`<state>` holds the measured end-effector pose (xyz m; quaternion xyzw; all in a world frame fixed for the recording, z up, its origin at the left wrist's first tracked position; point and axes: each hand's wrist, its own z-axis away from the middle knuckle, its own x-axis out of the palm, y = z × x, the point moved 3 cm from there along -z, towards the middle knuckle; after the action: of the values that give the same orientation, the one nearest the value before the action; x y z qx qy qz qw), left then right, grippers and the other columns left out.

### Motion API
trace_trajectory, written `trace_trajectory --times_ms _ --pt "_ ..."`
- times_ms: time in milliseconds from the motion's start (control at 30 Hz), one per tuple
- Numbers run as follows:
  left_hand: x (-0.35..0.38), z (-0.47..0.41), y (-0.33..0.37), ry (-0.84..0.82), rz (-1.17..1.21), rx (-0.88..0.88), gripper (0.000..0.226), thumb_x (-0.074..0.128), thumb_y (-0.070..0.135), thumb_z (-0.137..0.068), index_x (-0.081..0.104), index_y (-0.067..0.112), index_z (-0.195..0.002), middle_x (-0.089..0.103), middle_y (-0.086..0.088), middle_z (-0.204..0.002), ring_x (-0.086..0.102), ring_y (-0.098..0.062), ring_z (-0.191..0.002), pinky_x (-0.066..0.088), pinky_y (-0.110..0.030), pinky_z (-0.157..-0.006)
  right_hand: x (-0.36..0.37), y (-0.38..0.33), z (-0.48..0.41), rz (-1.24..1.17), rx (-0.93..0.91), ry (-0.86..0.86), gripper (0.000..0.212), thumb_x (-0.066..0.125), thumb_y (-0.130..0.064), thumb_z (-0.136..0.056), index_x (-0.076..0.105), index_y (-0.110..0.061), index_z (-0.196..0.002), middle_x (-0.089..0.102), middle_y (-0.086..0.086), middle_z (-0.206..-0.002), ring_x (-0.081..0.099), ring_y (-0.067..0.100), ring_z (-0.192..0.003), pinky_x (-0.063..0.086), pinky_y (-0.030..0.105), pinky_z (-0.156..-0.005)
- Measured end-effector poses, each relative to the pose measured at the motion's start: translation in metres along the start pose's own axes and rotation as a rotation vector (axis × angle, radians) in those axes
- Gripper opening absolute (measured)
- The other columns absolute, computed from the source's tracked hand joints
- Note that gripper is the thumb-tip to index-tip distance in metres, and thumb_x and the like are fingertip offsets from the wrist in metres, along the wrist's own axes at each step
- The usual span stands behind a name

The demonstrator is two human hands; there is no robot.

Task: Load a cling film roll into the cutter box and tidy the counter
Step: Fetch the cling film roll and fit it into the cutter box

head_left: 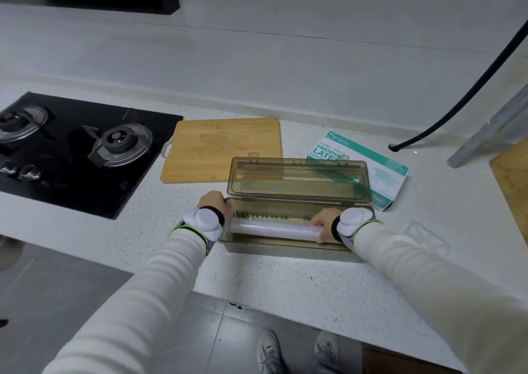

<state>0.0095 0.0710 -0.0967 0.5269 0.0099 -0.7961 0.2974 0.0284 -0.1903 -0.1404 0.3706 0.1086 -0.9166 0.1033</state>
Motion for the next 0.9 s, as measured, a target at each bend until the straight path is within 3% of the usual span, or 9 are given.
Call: trace_trajectory --times_ms 167,267,333,467,567,733,900 --pt "0.000 0.000 0.001 0.006 -0.016 -0.002 0.040 0.043 0.025 -0.098 0.044 0.006 -0.063 0.050 -0.010 -0.072 0.046 -0.025 -0.070 0.037 -0.027 -0.066 -0.002 -0.001 0.000 -0.025 -0.003 -0.004 0.045 0.066 -0.027 -0.083 0.058 -0.013 -0.126 0.060 0.006 -0.129 0.057 0.027 -0.116 0.046 0.031 -0.091" --pt "0.000 0.001 0.002 0.008 -0.030 -0.001 0.045 0.042 0.025 -0.098 0.036 0.009 -0.056 0.040 -0.005 -0.057 0.044 -0.026 -0.070 0.035 -0.027 -0.065 -0.004 -0.006 0.004 -0.050 -0.011 0.000 0.058 0.066 -0.027 -0.085 0.047 -0.012 -0.137 0.051 0.005 -0.140 0.050 0.024 -0.126 0.042 0.033 -0.105" --pt "0.000 0.002 0.002 0.013 -0.042 0.002 0.043 0.042 0.025 -0.098 0.037 0.008 -0.058 0.040 -0.004 -0.059 0.043 -0.026 -0.072 0.034 -0.027 -0.066 -0.007 -0.007 0.004 -0.068 -0.004 0.009 0.061 0.064 -0.026 -0.087 0.041 -0.011 -0.141 0.046 0.005 -0.144 0.046 0.023 -0.130 0.037 0.032 -0.109" --pt "-0.003 0.008 0.011 -0.001 -0.049 0.042 0.026 0.043 0.029 -0.098 0.049 0.004 -0.099 0.056 -0.016 -0.095 0.050 -0.027 -0.083 0.040 -0.030 -0.071 -0.013 -0.008 0.013 -0.106 0.007 0.056 0.060 0.063 -0.027 -0.088 0.041 -0.010 -0.141 0.046 0.005 -0.144 0.046 0.022 -0.131 0.036 0.031 -0.110" --pt "-0.008 0.013 0.023 0.051 -0.049 0.082 0.047 0.048 0.032 -0.096 0.042 -0.002 -0.128 0.049 -0.018 -0.129 0.054 -0.034 -0.112 0.049 -0.038 -0.090 -0.022 -0.008 0.022 -0.165 0.003 0.133 0.047 0.061 -0.024 -0.089 0.053 -0.011 -0.133 0.054 0.005 -0.137 0.052 0.022 -0.125 0.040 0.029 -0.107" --pt "-0.012 0.020 0.051 0.100 -0.059 0.176 0.047 0.049 0.030 -0.095 0.041 0.000 -0.131 0.035 -0.017 -0.140 0.047 -0.036 -0.122 0.046 -0.040 -0.094 -0.040 -0.007 0.043 -0.307 -0.040 0.305 0.029 0.059 -0.020 -0.090 0.067 -0.012 -0.116 0.064 0.005 -0.124 0.057 0.023 -0.115 0.043 0.028 -0.100" --pt "-0.003 0.032 0.094 0.067 -0.048 0.331 0.046 0.049 0.029 -0.095 0.044 0.004 -0.134 0.038 -0.017 -0.143 0.047 -0.035 -0.124 0.044 -0.041 -0.102 -0.050 0.019 0.070 -0.422 -0.010 0.499 0.025 0.056 -0.019 -0.090 0.070 -0.014 -0.110 0.067 0.003 -0.119 0.060 0.019 -0.110 0.044 0.026 -0.099"
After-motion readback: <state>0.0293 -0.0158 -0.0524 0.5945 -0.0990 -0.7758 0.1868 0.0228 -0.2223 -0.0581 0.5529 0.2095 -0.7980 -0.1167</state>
